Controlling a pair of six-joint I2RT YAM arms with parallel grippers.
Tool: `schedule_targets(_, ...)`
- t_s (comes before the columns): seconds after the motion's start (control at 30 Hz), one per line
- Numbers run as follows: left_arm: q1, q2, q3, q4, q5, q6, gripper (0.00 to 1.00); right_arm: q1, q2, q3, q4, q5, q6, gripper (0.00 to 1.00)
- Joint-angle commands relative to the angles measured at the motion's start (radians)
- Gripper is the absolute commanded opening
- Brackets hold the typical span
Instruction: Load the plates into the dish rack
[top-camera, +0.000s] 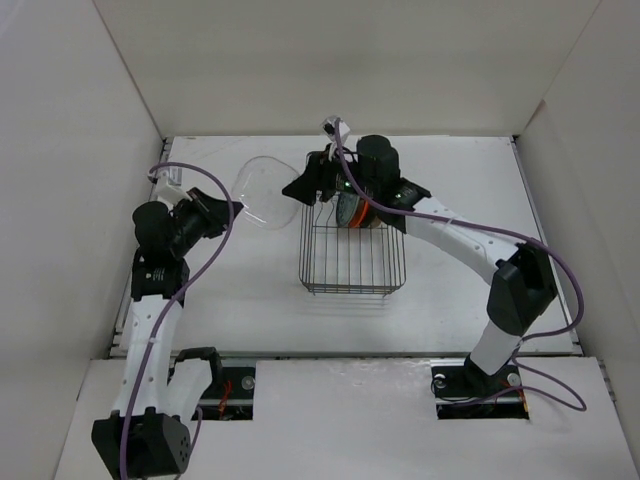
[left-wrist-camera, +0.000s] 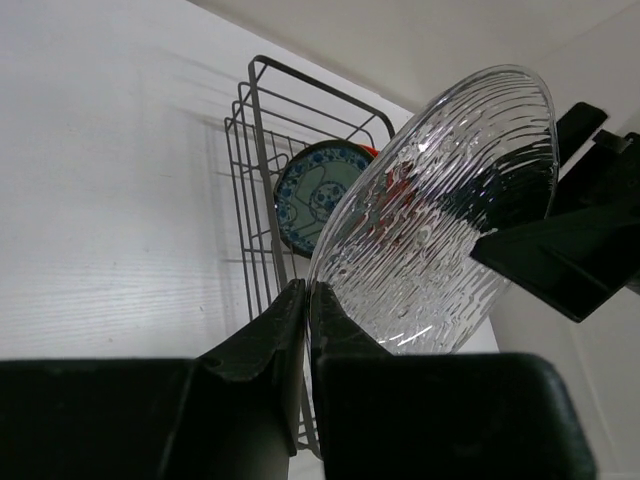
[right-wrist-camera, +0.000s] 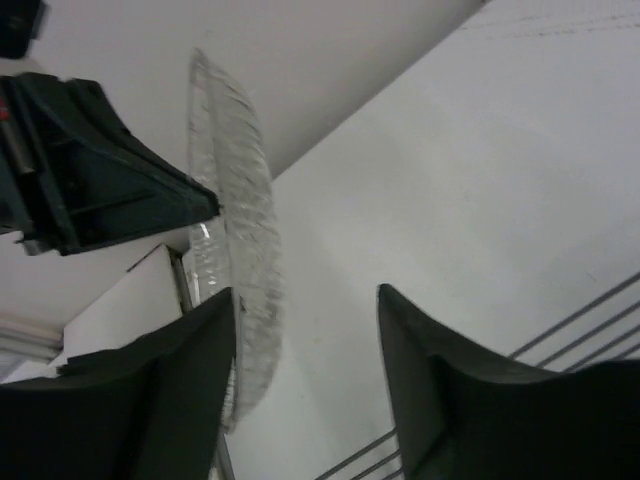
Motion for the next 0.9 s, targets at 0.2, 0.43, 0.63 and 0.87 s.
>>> schedule_targets(0.2, -0.007, 0.045, -0.034, 0.089, 0.027, -0.016, 0.77, 0.017, -0.033, 0.035, 0.151, 0.024, 0.152, 0.0)
schedule_targets(0.43, -0.007, 0.033, 0.04, -0.118, -0.274, 0.029, 1.0, 0.127, -0.089, 0.204, -0.406, 0.973, 0.1, 0.0)
schedule_targets(0.63, 0.059, 0.066, 0.04, -0.156, -0.296, 0.02, 1.0, 0.137, 0.077, 0.4, -0.813, 1.429, 0.247, 0.0)
schedule_targets(0.87, 0.087, 0.088, 0.018, -0.144, -0.253, 0.0, 1.0, 0.137, 0.157, 0.466, -0.932, 1.506, 0.27, 0.0)
